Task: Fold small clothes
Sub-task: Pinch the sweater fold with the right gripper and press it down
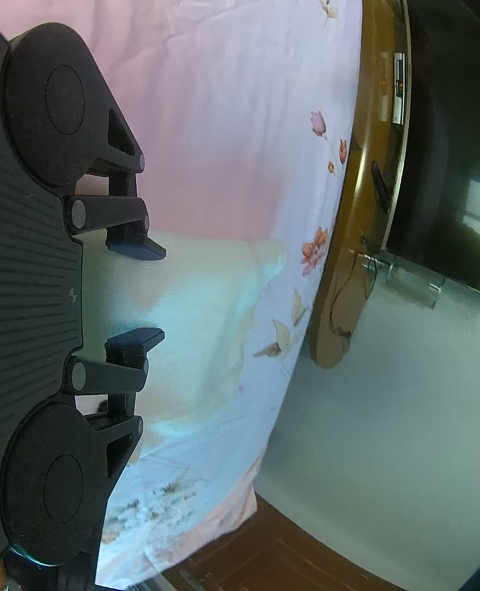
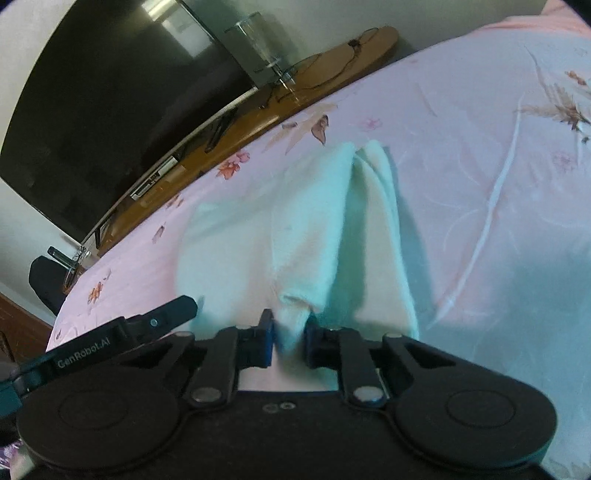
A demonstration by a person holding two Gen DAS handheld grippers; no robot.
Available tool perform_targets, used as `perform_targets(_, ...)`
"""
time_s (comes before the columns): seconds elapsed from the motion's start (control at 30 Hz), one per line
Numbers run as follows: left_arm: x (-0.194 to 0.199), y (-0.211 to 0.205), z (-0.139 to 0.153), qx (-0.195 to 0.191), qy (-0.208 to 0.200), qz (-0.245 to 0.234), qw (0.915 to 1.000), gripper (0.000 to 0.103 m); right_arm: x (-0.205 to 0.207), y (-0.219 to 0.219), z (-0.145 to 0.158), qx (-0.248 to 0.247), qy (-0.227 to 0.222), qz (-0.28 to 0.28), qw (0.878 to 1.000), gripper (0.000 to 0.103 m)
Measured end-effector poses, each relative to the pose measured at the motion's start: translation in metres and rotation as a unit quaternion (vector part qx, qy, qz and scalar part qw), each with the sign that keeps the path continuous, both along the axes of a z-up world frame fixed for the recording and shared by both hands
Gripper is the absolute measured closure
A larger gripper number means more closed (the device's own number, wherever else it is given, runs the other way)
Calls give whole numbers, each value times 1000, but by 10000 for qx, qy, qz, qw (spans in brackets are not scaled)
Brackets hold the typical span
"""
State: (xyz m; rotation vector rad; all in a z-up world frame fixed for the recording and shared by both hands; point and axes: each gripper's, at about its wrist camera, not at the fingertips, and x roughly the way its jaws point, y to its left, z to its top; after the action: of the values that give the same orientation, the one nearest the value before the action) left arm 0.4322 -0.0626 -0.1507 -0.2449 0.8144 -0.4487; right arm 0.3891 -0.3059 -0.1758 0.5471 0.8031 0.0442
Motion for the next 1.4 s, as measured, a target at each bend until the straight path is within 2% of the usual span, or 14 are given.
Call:
perform_targets(0.17, -9, -16, 6, 14, -90, -255, 9996, 63, -13, -15, 19, -322, -56, -20, 9995, 95)
perform_targets(0.33, -20, -26, 2, 255, -240, -373, 9987, 63, -22, -26, 12, -729, 102, -252, 9970, 99)
perform_targets(0.4, -20, -21, 2, 259, -219, -375, 9987, 63, -30, -31, 9, -193, -19, -208, 9996, 99)
perform_targets(0.43, -19, -17, 2, 239, -194, -363, 9989, 63, -32, -32, 8, 7, 0, -133, 9999, 97)
perform_targets(0.5, -16, -12, 2, 221, -156, -308, 9992, 63, -32, -30, 7, 145, 75, 37, 9999, 79)
perform_targets(0.57, -14, -7, 3, 209, -131, -235, 9994, 63, -30, -26, 5, -62, 119, 22, 9999, 78)
perform_targets(0.73, -6, -2, 0, 268, -81, -126, 9995, 63, -15, -26, -12, 440, 61, -86, 9990, 62)
perform_targets(0.77, -5, -1, -2, 253, -57, -98, 9996, 63, -11, -27, -14, 484, 23, -89, 9988, 63)
perform_targets(0.87, -1, -2, -4, 282, -77, -63, 9996, 63, 0, -26, -18, 623, -76, -130, 9979, 88)
perform_targets(0.9, 0, -2, -3, 263, -76, -47, 9996, 63, 1, -23, -16, 562, -130, -145, 9982, 90)
perform_targets(1.0, 2, -5, -2, 168, -48, -13, 9998, 63, -7, -6, 4, -203, -422, 19, 9989, 92)
perform_targets(1.23, -9, -27, -2, 287, -216, -268, 9990, 62, -22, -28, 5, -574, -62, -202, 9981, 96)
perform_targets(1.3, -12, -33, -5, 419, -288, -322, 9982, 49, -20, -23, 1, -791, -34, -201, 9967, 97)
perform_targets(1.4, -19, -40, 1, 525, -384, -441, 9969, 45, -15, -8, 5, -1327, -112, -230, 9908, 97)
